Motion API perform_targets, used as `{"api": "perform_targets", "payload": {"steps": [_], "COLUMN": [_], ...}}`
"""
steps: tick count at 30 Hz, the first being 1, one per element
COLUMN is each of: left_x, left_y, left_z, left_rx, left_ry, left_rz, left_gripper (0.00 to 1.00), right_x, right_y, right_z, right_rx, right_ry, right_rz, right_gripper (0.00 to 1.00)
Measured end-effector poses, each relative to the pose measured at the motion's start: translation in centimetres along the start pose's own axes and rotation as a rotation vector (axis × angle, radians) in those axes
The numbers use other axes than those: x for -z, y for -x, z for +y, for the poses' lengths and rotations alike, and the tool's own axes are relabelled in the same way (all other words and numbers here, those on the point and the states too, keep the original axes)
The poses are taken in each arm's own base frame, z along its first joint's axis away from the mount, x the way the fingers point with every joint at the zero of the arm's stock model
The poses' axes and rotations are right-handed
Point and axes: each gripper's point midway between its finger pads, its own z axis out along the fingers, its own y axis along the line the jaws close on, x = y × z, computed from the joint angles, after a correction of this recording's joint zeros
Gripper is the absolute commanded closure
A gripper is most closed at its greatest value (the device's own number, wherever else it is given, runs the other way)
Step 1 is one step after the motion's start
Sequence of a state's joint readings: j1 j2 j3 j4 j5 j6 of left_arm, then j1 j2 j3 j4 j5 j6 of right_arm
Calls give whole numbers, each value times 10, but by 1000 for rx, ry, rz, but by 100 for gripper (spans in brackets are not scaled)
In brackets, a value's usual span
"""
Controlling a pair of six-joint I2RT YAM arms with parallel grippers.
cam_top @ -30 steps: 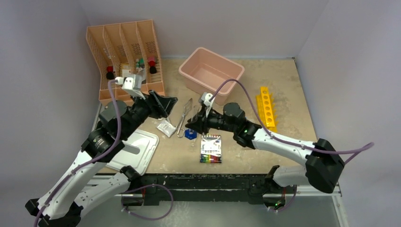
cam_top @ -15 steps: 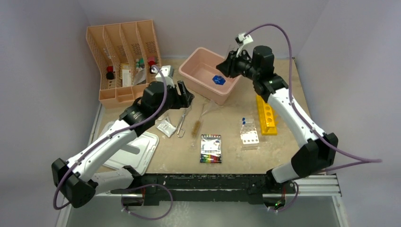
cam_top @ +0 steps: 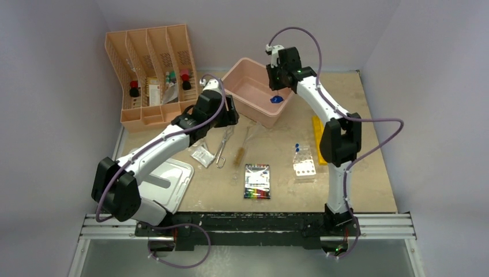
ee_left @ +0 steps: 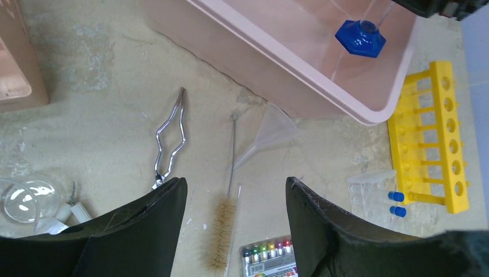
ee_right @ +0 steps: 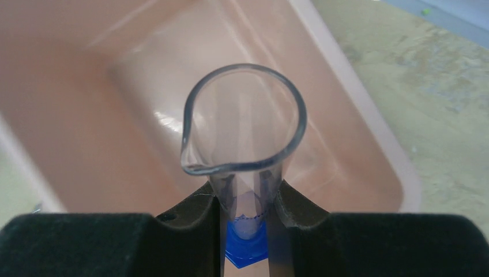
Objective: Organize the chemistry lab equipment
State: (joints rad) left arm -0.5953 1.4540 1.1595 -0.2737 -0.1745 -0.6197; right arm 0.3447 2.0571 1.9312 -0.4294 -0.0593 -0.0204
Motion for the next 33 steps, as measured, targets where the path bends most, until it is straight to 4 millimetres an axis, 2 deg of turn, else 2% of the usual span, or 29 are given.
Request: {"api": "perform_targets", "payload": {"steps": [6, 12, 17, 19, 27, 33], "left_x": [-1, -9, -11, -11, -13, -27], "left_y": [-2, -31, -36, -38, -41, -54], "left_z": [-1, -2, -10, -12, -12, -8], "left_rx": [82, 167, 184, 181, 178, 182], "left_ry": [-4, -49, -91, -101, -107, -84], "left_rz": [9, 72, 99, 109, 121, 159], "left_gripper": [40, 40, 44, 44, 45, 46], "right_x": [-38, -71, -96, -104, -112, -117], "right_y": [-12, -28, -53, -59, -56, -58], "right_z": [-22, -12, -4, -8, -25, -27], "right_rx": [121, 292, 404, 433, 479, 457], "right_ry": [-169, -265, -292, -307, -358, -332], "right_rz": [72, 130, 199, 220, 231, 226], "right_gripper": [85, 83, 81, 79, 58, 53]}}
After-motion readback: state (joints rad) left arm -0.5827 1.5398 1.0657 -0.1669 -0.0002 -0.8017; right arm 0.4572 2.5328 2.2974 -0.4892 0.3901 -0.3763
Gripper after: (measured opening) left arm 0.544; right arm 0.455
